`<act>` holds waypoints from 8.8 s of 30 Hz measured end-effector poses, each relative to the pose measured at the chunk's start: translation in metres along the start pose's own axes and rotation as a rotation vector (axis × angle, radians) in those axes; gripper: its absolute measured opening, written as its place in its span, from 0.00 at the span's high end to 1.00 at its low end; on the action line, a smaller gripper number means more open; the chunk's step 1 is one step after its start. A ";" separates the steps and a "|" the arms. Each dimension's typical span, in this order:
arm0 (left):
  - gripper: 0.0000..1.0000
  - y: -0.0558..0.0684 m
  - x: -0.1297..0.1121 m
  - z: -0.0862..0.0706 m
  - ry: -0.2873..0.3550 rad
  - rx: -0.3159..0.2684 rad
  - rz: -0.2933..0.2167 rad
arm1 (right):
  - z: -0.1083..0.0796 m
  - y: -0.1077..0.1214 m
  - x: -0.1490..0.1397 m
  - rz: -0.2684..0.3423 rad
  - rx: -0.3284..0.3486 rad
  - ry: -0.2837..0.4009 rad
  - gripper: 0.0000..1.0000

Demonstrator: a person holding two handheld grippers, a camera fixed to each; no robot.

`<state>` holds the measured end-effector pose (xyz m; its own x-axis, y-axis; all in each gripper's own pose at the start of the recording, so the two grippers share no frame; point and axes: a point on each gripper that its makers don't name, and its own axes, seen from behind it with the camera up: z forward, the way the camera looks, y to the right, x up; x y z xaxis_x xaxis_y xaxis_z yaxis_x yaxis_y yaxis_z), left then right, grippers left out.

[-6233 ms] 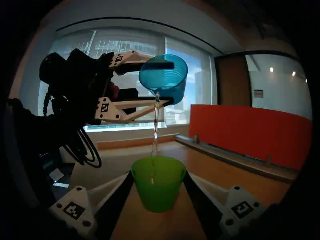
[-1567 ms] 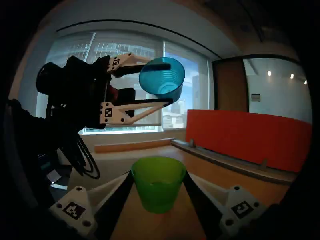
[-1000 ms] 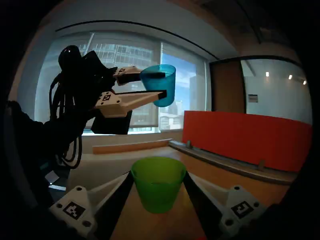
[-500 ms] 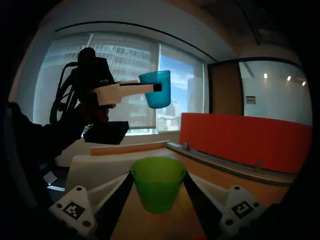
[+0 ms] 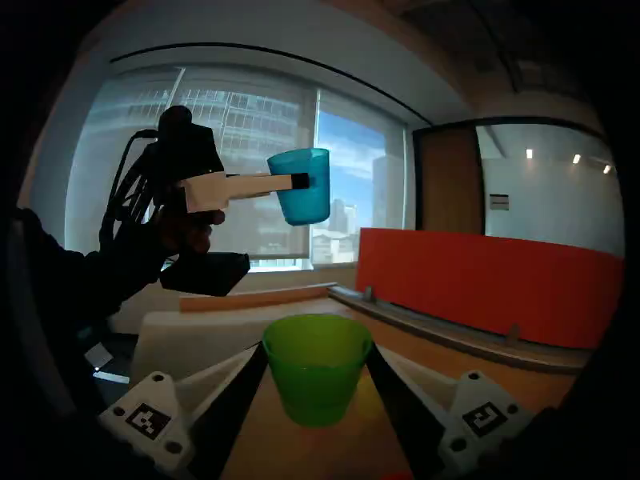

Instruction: Pour water

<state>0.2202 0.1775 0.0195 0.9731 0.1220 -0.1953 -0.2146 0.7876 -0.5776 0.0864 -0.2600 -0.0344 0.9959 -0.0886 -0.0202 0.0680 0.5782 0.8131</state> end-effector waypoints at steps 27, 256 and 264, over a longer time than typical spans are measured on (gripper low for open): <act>0.18 0.033 -0.104 -0.020 -0.193 -0.099 -0.075 | -0.018 0.013 -0.046 0.019 -0.013 -0.176 0.09; 0.17 -0.043 -0.239 -0.130 -0.170 0.594 -0.202 | -0.201 0.173 -0.098 0.051 -1.043 0.041 0.01; 0.17 -0.044 -0.233 -0.132 -0.126 0.638 -0.181 | -0.204 0.176 -0.097 0.077 -1.055 0.037 0.01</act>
<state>-0.0079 0.0346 -0.0140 0.9997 -0.0064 -0.0227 0.0063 1.0000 -0.0031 0.0139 0.0159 -0.0083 0.9997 -0.0069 -0.0220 0.0045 0.9946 -0.1038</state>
